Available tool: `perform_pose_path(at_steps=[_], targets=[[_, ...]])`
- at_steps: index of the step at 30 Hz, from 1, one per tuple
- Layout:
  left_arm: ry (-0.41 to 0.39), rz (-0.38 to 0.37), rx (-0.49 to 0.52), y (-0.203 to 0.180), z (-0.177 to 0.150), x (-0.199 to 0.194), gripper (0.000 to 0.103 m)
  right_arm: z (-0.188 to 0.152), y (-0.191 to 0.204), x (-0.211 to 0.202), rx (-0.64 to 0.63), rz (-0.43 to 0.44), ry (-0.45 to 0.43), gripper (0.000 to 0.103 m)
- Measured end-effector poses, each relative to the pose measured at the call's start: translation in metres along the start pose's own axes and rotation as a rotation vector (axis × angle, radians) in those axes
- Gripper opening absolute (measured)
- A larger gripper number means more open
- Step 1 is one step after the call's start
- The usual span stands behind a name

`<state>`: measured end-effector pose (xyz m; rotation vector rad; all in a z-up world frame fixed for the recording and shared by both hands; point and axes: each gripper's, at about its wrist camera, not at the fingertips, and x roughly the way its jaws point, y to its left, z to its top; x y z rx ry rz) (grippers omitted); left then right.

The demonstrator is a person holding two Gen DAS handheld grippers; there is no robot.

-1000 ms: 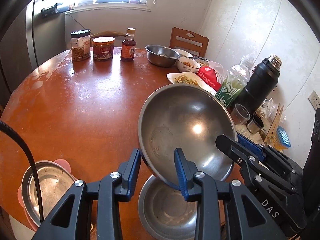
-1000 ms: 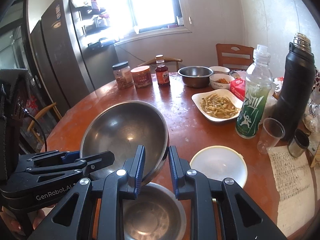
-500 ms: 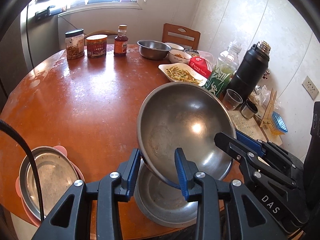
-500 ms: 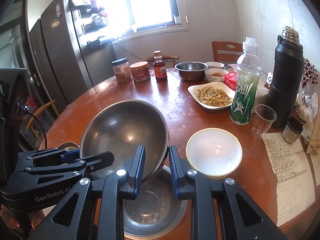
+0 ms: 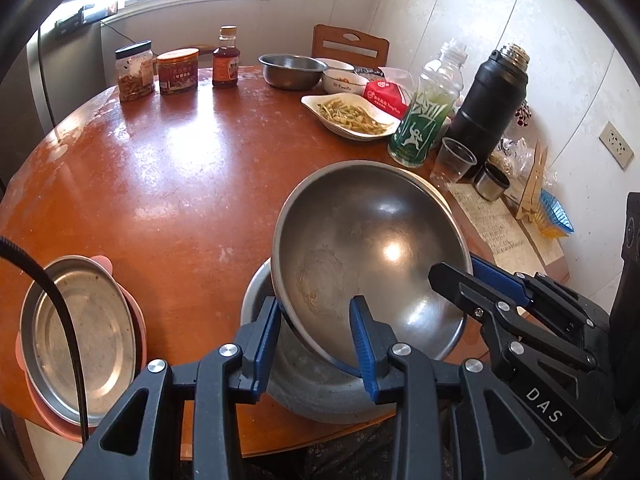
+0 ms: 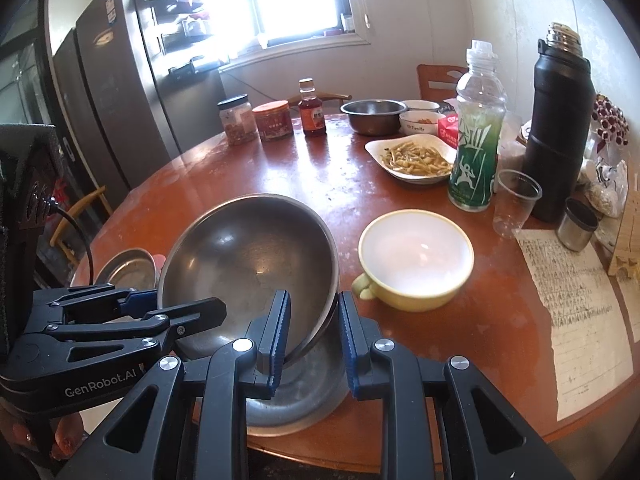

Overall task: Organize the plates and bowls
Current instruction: 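Carry the medium steel bowl over the basin and lower it inside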

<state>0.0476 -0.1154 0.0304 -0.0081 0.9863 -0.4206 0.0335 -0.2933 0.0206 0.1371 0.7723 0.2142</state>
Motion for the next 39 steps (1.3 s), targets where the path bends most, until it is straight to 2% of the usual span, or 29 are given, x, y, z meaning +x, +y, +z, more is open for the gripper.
perform_pose_path(at_steps=[25, 39], targets=[[0.089, 0.005, 0.002, -0.003, -0.018, 0.025, 0.035, -0.022, -0.002, 0.012, 0.001, 0.001, 0.073, 0.026], [0.114, 0.016, 0.006, -0.001, -0.020, 0.034, 0.035, -0.026, 0.001, 0.021, 0.004, -0.008, 0.102, 0.027]])
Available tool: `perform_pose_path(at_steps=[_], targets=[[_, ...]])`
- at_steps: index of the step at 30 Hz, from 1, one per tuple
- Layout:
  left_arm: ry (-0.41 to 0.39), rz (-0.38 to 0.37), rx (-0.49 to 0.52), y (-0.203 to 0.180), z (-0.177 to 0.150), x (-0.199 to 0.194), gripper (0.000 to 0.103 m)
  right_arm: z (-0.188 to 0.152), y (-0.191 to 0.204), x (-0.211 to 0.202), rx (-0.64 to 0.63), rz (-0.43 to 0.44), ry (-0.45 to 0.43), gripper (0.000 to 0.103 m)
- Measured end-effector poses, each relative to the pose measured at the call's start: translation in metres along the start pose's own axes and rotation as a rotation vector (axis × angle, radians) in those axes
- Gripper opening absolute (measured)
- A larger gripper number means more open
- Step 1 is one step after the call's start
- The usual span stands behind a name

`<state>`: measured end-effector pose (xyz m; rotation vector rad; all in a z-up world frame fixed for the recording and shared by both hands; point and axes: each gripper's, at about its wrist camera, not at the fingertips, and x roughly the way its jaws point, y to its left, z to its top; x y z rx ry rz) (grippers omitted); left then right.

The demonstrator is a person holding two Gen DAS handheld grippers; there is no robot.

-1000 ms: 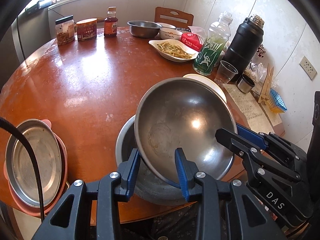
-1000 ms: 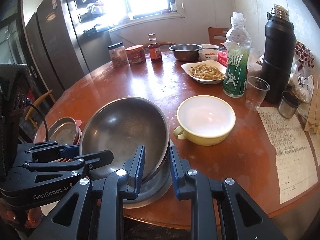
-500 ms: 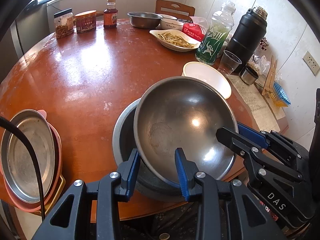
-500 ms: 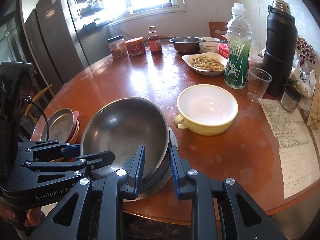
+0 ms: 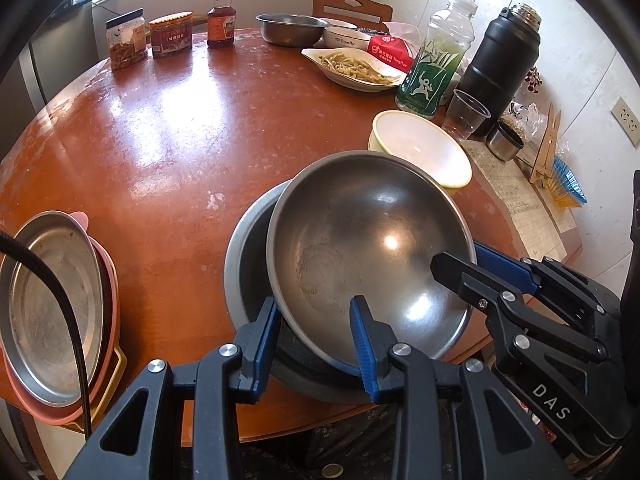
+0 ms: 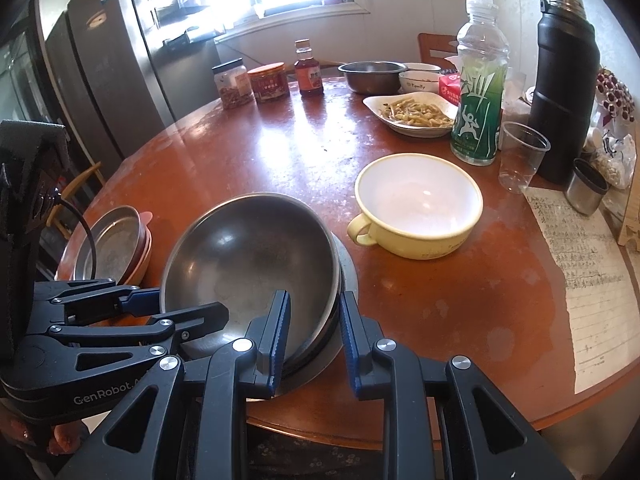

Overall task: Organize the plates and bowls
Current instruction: 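Carry the medium steel bowl over the basin and lower it inside, then open both tools and release the medium bowl inside the basin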

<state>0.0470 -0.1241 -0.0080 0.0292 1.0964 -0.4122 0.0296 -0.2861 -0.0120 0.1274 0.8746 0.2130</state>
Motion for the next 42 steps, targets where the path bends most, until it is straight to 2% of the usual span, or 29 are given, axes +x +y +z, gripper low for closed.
perform_pose_path(at_steps=[32, 42], targets=[[0.008, 0.015, 0.026, -0.0050, -0.0001, 0.0017, 0.042, -0.0023, 0.0018, 0.0056, 0.004, -0.011, 0.028, 0.030], [0.010, 0.013, 0.030, -0.0045, 0.0007, 0.0019, 0.044, 0.0018, 0.0007, -0.0001, 0.016, -0.002, 0.006, 0.032]])
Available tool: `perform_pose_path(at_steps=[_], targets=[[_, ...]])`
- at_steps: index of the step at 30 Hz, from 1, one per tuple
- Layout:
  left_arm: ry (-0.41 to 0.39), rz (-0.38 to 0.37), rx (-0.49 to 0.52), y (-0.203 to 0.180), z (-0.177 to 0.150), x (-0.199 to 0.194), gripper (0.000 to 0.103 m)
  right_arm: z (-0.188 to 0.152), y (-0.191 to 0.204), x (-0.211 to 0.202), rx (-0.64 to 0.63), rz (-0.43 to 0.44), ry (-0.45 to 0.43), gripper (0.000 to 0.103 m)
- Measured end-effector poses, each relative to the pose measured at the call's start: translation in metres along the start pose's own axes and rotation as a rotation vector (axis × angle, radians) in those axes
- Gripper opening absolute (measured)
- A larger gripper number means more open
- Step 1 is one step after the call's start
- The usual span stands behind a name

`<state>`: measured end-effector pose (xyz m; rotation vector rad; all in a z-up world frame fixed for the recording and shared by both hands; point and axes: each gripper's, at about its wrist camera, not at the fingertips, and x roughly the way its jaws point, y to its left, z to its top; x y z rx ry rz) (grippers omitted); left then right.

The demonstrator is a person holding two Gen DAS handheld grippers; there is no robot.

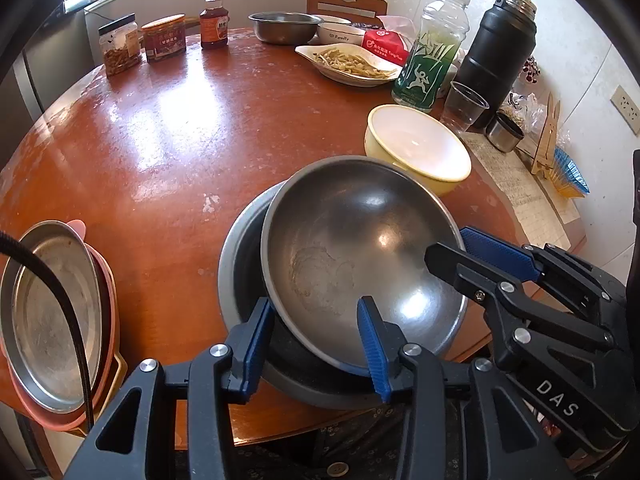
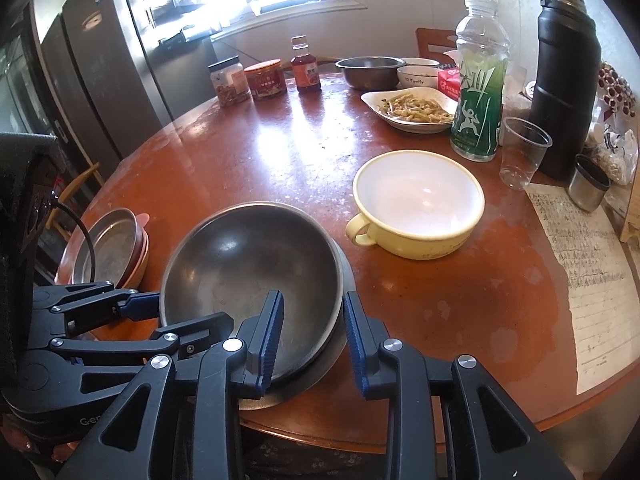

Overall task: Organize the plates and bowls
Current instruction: 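Open both tools and release the medium bowl inside the basin, then move both tools to the rim of the yellow handled bowl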

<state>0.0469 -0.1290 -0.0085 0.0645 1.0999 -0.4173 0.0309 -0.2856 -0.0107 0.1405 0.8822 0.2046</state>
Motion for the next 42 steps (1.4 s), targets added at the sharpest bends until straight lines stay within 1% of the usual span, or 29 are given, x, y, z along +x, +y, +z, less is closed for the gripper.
perform_pose_path(at_steps=[16, 20, 24, 33, 37, 42], targets=[[-0.030, -0.001, 0.004, 0.000, 0.001, -0.009, 0.053, 0.003, -0.005, -0.004, 0.031, -0.004, -0.012, 0.034], [-0.040, -0.001, 0.007, 0.000, 0.001, -0.013, 0.054, 0.003, -0.008, -0.006, 0.043, -0.005, -0.018, 0.041], [-0.062, 0.001, 0.016, -0.002, 0.002, -0.021, 0.055, 0.004, -0.010, -0.009, 0.052, 0.000, -0.030, 0.046], [-0.112, 0.006, 0.034, -0.007, 0.004, -0.037, 0.057, 0.006, -0.011, -0.014, 0.053, 0.008, -0.044, 0.047], [-0.144, 0.002, 0.026, -0.004, 0.007, -0.045, 0.058, 0.007, -0.016, -0.019, 0.059, -0.001, -0.057, 0.047], [-0.158, -0.005, 0.013, -0.002, 0.013, -0.048, 0.058, 0.010, -0.027, -0.026, 0.080, -0.012, -0.071, 0.047]])
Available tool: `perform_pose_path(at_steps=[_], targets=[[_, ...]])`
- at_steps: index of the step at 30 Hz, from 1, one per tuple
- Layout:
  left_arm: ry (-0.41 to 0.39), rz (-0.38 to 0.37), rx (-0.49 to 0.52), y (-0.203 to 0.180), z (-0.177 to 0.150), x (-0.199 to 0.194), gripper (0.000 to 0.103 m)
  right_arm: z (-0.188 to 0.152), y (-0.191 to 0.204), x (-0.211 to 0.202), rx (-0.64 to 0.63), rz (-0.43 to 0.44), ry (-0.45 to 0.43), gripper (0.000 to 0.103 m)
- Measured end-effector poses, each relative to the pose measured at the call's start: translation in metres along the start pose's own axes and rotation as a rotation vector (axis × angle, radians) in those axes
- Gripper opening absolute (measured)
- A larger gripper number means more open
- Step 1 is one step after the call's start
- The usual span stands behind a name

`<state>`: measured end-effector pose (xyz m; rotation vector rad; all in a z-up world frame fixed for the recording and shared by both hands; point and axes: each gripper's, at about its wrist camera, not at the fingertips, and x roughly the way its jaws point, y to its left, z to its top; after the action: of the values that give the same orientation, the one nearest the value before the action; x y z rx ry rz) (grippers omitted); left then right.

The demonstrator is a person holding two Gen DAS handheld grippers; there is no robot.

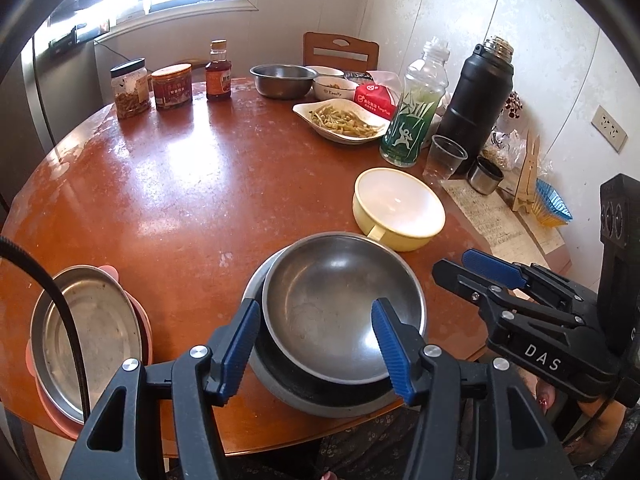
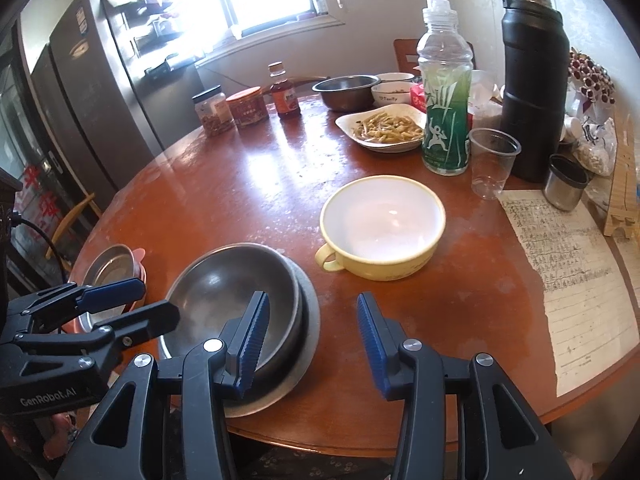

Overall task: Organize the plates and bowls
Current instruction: 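Move both tools to the rim of the yellow handled bowl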

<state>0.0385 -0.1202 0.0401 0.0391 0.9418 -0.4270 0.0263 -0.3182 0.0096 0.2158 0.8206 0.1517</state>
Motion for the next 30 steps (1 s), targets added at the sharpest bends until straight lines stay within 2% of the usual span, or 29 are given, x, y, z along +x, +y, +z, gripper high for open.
perform_pose_path(at_steps=[13, 22, 30], targets=[[0.011, -0.013, 0.031, -0.020, 0.036, 0.017, 0.058, 0.023, -0.032, -0.004, 0.054, -0.029, -0.026, 0.047], [0.057, -0.038, 0.031, -0.030, 0.068, 0.054, 0.058, 0.038, -0.061, 0.010, 0.109, -0.066, -0.016, 0.047], [0.087, -0.027, 0.045, -0.037, 0.084, 0.078, 0.058, 0.050, -0.076, 0.028, 0.126, -0.068, -0.005, 0.047]])
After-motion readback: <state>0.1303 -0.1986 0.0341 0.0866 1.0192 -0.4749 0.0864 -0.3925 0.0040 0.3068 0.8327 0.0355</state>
